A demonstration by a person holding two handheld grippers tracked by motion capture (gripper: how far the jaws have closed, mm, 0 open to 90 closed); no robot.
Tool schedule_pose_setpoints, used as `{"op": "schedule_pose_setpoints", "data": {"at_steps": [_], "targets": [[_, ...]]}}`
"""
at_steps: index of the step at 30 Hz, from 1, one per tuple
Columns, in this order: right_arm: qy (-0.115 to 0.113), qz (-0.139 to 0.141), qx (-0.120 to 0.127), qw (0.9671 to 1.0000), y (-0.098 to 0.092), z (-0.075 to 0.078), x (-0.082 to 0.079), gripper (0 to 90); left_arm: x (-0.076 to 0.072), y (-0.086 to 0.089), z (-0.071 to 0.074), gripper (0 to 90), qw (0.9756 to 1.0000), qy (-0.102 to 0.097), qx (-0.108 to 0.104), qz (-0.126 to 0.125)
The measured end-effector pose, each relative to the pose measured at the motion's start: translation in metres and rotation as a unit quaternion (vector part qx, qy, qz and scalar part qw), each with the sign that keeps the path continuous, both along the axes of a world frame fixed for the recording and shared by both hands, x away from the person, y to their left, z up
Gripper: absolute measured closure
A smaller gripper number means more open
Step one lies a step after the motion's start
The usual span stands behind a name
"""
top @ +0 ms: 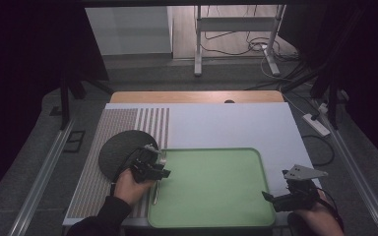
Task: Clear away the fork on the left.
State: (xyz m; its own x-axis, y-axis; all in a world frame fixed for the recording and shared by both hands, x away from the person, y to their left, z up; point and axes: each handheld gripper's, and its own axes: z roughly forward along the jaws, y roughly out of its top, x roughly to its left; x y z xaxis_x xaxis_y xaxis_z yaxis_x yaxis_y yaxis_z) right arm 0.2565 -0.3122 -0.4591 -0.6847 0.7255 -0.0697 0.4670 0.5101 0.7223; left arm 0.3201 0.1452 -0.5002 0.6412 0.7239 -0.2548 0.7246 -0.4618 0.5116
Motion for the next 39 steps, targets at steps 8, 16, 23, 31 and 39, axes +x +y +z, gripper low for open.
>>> {"op": "schedule_pose_setpoints", "data": {"at_steps": [8, 16, 23, 31, 39], "targets": [[0.000, 0.000, -0.001, 1.0000, 0.000, 0.000, 0.000, 0.0, -0.004, 0.020, 0.007, 20.8, 0.9969, -0.039, -0.067, 0.010], [0.000, 0.000, 0.000, 1.0000, 0.000, 0.000, 0.000, 0.0, -0.011, 0.036, 0.008, 6.5, 0.9947, -0.060, -0.083, 0.013], [-0.001, 0.000, 0.001, 1.0000, 0.000, 0.000, 0.000, 0.0, -0.017, 0.047, 0.011, 0.0, 0.9930, -0.082, -0.083, 0.014], [0.000, 0.000, 0.001, 1.0000, 0.000, 0.000, 0.000, 0.0, -0.027, 0.064, 0.014, 0.0, 0.9897, -0.102, -0.095, 0.032], [0.000, -0.001, 0.001, 1.0000, 0.000, 0.000, 0.000, 0.0, -0.036, 0.077, 0.014, 0.0, 0.9875, -0.112, -0.101, 0.047]]}}
